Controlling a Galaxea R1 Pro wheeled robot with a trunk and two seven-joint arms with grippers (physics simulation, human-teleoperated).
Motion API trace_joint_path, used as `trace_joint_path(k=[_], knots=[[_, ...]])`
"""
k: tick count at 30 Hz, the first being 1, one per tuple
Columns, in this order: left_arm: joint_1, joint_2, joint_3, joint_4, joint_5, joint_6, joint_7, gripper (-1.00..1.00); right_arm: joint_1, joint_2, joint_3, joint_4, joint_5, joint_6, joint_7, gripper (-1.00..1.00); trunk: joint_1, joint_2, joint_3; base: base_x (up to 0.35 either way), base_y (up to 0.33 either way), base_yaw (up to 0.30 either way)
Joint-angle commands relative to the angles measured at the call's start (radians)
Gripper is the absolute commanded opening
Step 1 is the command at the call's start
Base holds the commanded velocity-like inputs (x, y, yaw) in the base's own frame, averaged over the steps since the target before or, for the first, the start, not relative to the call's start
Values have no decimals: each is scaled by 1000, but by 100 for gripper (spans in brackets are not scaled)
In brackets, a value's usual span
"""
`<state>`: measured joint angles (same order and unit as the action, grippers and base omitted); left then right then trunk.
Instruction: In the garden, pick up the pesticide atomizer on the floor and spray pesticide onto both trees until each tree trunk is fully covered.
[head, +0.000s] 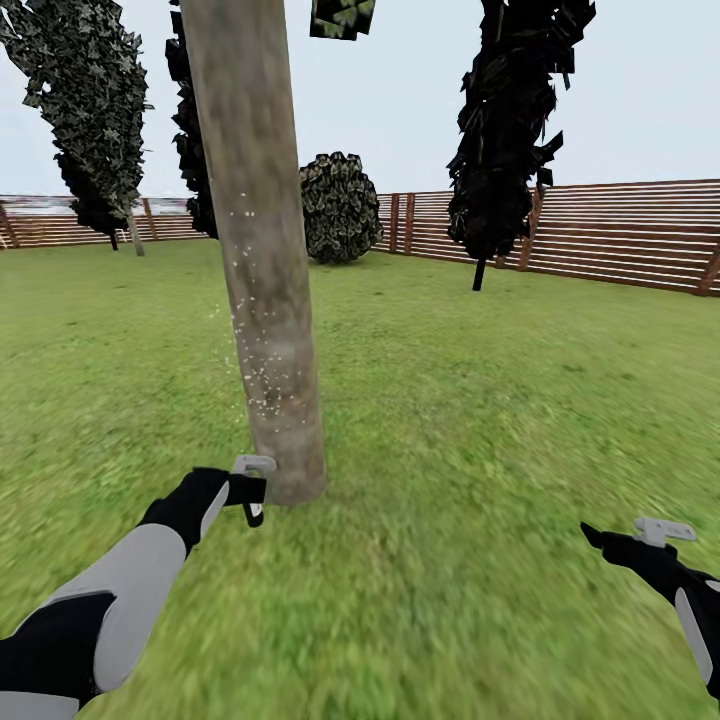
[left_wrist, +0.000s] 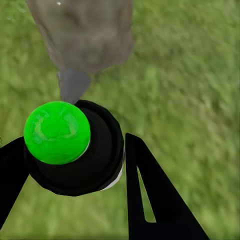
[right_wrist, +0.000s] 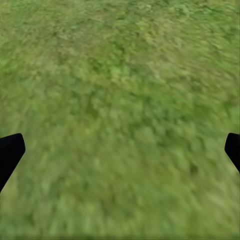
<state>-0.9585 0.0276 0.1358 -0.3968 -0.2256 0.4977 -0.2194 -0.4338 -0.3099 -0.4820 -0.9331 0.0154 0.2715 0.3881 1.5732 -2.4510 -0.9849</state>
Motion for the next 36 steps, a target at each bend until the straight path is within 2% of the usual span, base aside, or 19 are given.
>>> trace_joint_path(k=[1, 5, 16, 18, 19, 22, 28, 36], knots=[[0, 0, 0, -2, 0, 3, 0, -100, 0, 0, 0, 0, 0, 0, 0, 100, 0, 0, 0, 0, 0, 0], [0, 0, -3, -5, 0, 7, 0, -100, 0, 0, 1, 0, 0, 0, 0, 100, 0, 0, 0, 0, 0, 32], [0, -1, -9, -1, 0, 23, -1, -100, 0, 0, 1, -3, 0, 0, 0, 100, 0, 0, 0, 0, 0, 185], [0, -3, -39, -1, 0, 84, -1, -100, 0, 0, 0, -3, 0, 0, 0, 100, 0, 0, 0, 0, 0, 14], [0, -4, -74, -1, 0, 102, -1, -100, 0, 0, 0, -3, 0, 0, 0, 100, 0, 0, 0, 0, 0, 3], [1, -5, -104, -2, 1, 110, -1, -100, 0, 0, 0, -2, 0, 0, 0, 100, 0, 0, 0, 0, -2, 1], [1, -6, -108, -2, 2, 111, -1, -100, 0, 0, 0, 0, 0, 0, 0, 100, 0, 0, 0, 0, -197, 21], [1, -6, -108, -2, 3, 109, -3, -100, 0, 0, 1, 0, 0, 0, 0, 100, 0, 0, 0, 0, -316, 245]])
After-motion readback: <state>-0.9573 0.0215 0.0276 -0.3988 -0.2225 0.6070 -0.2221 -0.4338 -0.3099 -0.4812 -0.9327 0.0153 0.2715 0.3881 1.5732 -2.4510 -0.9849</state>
